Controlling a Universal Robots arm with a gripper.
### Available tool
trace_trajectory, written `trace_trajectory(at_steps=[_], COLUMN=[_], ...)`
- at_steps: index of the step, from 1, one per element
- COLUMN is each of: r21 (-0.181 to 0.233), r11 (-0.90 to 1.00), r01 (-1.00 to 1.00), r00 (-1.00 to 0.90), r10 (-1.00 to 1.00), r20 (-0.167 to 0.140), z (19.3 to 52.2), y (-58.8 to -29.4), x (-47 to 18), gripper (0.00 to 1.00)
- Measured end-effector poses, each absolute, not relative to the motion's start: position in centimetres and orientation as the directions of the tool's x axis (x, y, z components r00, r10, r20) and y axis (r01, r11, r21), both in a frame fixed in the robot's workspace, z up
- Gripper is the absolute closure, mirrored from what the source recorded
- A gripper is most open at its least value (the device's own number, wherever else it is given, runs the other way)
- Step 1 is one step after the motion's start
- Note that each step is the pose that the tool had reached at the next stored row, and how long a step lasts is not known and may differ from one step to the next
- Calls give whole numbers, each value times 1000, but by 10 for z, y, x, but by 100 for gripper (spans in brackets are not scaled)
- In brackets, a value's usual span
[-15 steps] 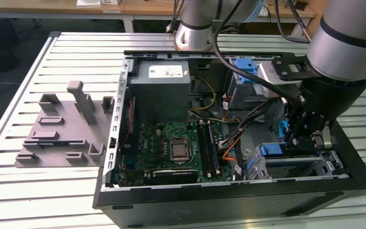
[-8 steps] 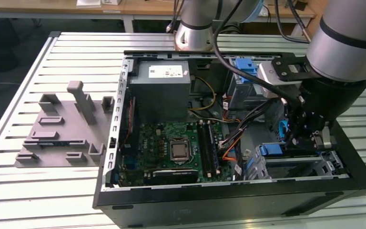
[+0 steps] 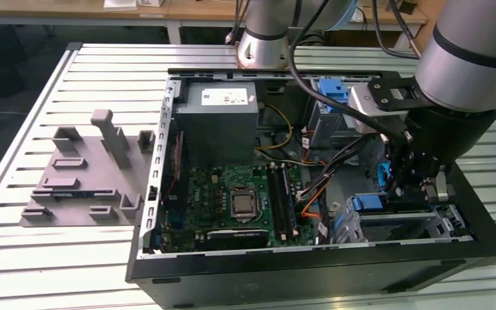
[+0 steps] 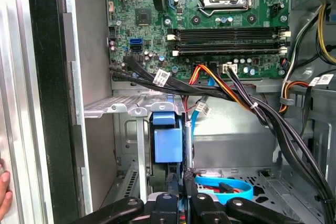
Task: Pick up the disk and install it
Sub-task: 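Insert the second disk wire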
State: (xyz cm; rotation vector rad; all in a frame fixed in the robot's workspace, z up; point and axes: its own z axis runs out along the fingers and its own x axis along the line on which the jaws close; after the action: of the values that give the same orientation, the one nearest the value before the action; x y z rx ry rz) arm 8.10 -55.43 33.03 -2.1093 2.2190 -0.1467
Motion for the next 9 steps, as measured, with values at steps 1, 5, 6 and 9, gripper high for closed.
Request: trace_trajectory(at_steps=[1, 5, 6, 9], r21=[-122, -122, -122, -122], r11=[50, 50, 50, 50], r01=[-991, -991, -991, -991], r00=[-51, -51, -51, -51], r10=[-999, -999, -999, -999], r20=[10, 10, 10, 11], z=[330, 329, 329, 327], y=[-554, -555, -555, -555], x=[81, 81, 81, 81], gripper=[84, 84, 84, 84])
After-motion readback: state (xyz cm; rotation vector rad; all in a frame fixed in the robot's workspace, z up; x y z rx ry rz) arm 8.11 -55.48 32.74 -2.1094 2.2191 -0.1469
